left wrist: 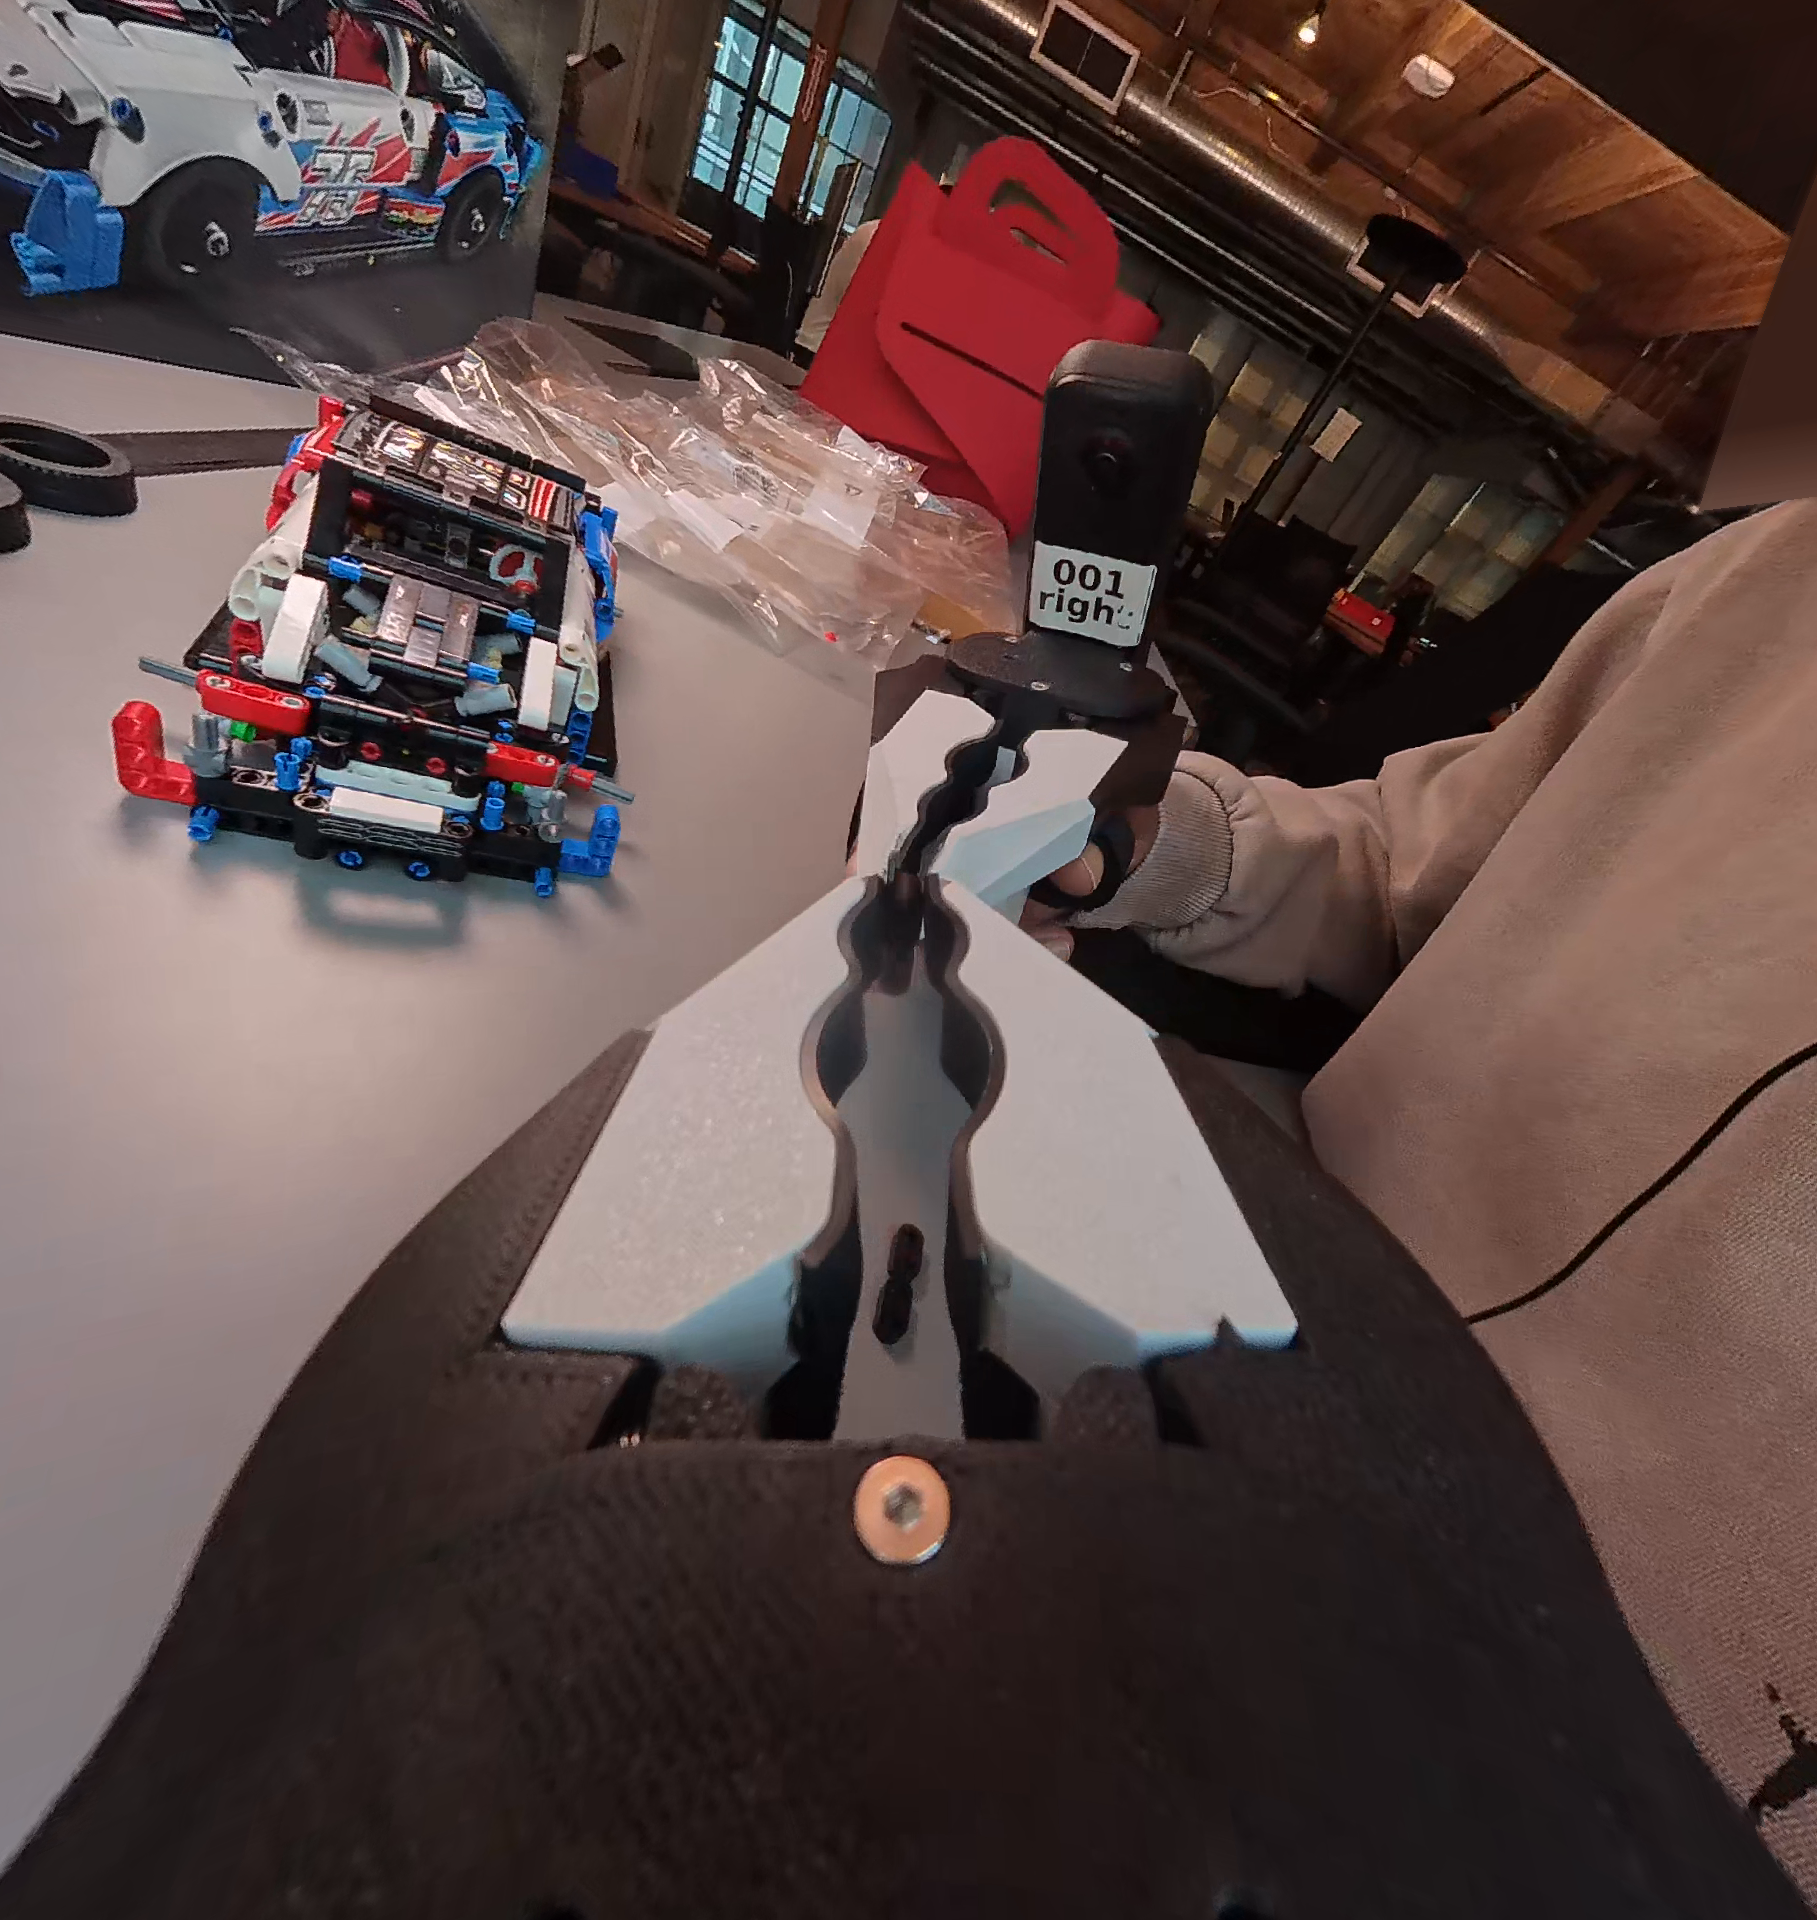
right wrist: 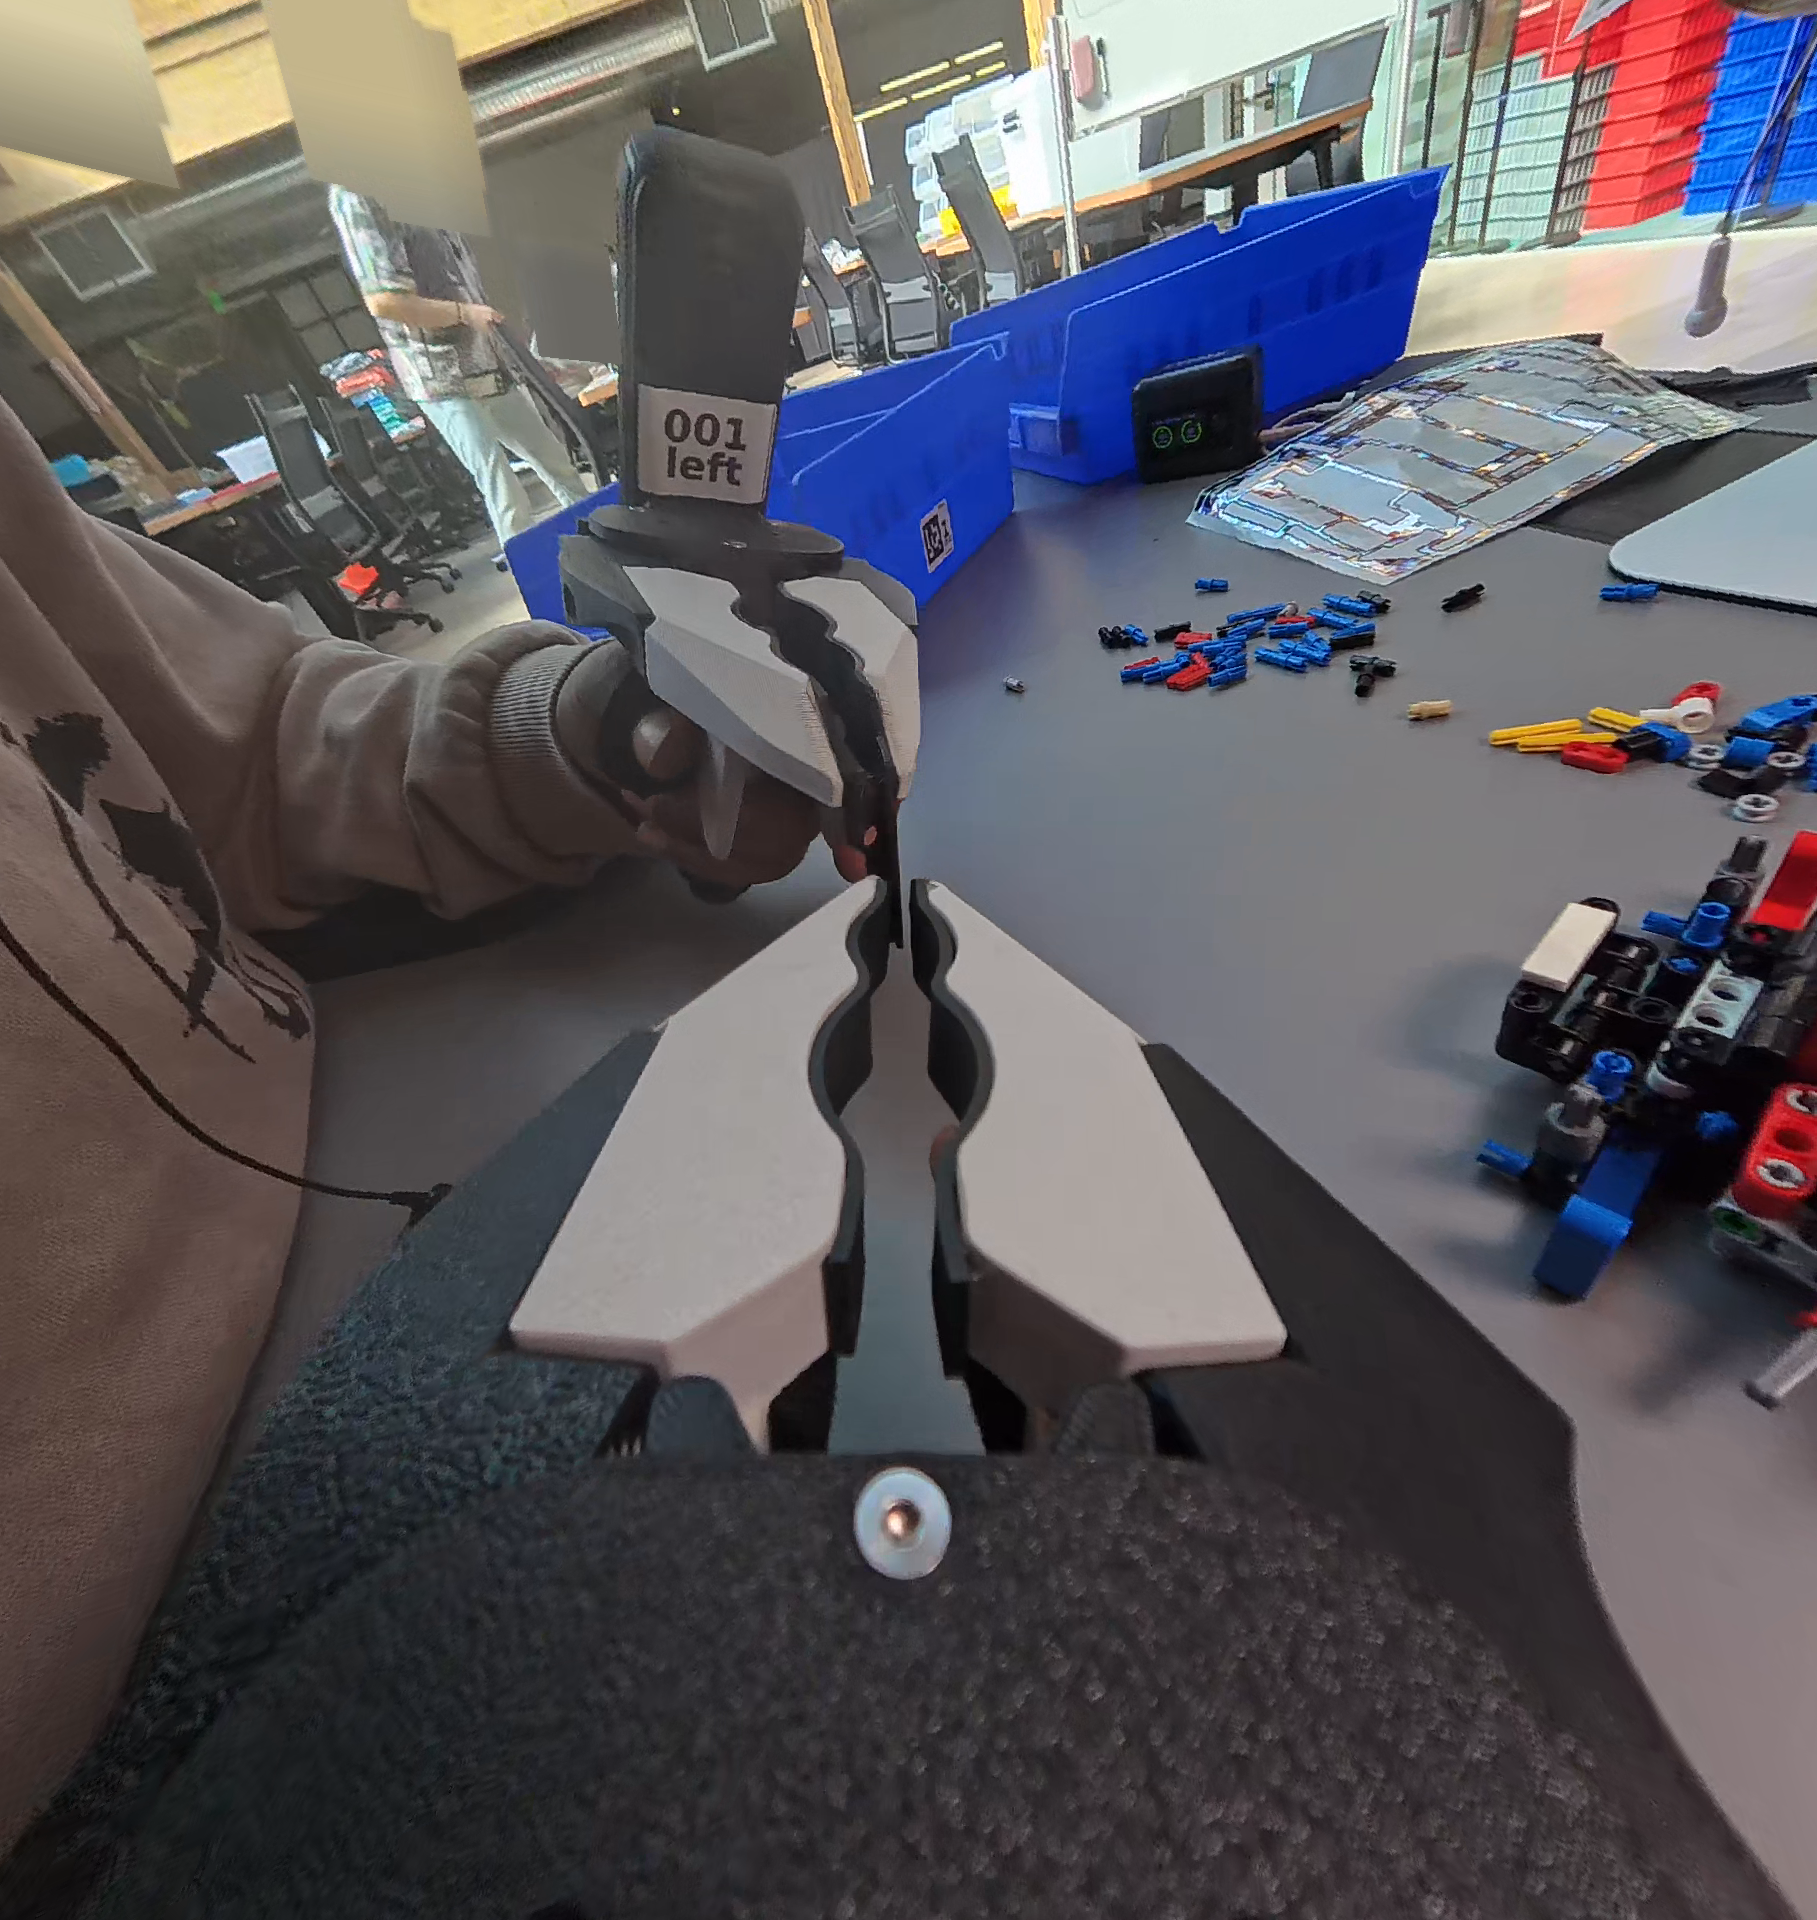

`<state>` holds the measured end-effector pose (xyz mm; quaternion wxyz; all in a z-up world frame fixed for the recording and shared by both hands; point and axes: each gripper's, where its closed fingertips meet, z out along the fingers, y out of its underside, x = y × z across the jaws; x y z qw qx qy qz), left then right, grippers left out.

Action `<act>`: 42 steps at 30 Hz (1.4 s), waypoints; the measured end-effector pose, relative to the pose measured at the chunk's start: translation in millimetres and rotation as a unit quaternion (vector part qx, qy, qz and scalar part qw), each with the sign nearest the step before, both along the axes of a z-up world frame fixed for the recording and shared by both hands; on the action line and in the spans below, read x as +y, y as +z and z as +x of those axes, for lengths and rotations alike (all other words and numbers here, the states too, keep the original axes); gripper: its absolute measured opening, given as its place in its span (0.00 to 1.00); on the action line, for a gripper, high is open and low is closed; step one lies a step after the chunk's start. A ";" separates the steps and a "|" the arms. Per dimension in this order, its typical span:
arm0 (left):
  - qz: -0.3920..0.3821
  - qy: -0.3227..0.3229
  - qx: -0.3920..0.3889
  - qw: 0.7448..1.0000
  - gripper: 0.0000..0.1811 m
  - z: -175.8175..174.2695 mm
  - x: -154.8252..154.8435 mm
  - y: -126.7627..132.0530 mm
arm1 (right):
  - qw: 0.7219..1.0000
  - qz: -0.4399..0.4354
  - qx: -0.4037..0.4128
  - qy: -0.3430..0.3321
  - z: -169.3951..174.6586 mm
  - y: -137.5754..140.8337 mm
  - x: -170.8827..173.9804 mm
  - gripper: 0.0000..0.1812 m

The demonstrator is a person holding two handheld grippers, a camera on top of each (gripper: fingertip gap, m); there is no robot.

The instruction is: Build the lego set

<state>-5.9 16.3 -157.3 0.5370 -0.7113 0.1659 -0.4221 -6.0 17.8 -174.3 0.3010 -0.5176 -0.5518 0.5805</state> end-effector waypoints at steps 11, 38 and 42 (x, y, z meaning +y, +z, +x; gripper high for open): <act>-0.037 0.122 0.007 0.992 0.03 -36.4 22.7 -10.2 | 0.995 0.073 -0.013 -0.067 -3.7 -5.2 20.6 0.06; -0.124 0.102 -0.206 0.965 0.03 -32.3 21.9 5.7 | 0.973 0.193 -0.011 -0.123 -26.1 -0.1 13.2 0.08; -0.087 0.070 -0.237 0.965 0.07 -32.8 16.7 24.1 | 0.989 0.109 0.018 -0.100 -20.7 12.7 10.0 0.08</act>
